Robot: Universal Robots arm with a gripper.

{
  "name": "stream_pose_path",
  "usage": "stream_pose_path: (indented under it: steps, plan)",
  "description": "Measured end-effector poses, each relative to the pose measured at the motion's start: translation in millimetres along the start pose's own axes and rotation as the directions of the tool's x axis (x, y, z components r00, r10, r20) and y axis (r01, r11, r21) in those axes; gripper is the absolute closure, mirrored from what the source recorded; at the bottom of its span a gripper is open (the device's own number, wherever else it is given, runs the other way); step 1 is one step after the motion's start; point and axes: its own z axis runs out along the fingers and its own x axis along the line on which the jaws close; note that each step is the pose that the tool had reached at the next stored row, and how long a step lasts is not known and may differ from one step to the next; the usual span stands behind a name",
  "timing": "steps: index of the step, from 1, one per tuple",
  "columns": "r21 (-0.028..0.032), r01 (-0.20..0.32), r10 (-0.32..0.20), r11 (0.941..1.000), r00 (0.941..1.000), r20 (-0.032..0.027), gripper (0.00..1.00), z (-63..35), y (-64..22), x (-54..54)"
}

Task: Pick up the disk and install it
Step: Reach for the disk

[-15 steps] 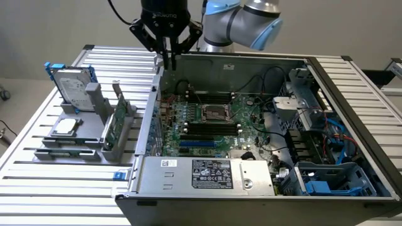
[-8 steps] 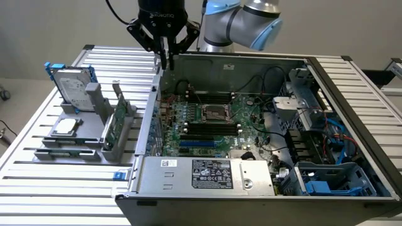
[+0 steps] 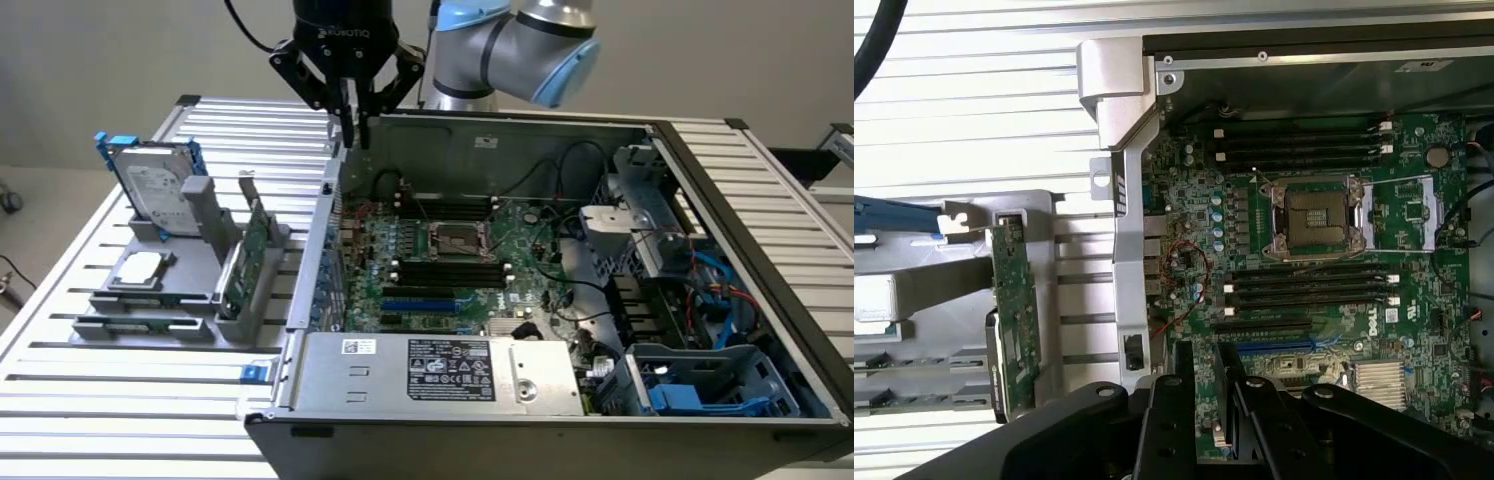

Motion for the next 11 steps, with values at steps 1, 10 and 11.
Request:
stream_pose_path:
  steps: [1, 10, 11]
  plan:
    - [0.0000, 0.000, 0.000, 1.0000, 1.0000, 0.0000, 0.76, 0.0, 0.0, 0.0]
    - [0.0000, 0.000, 0.000, 1.0000, 1.0000, 0.0000, 0.76, 0.0, 0.0, 0.0]
    - [0.0000, 0.000, 0.000, 1.0000, 1.0000, 0.0000, 0.76, 0.0, 0.0, 0.0]
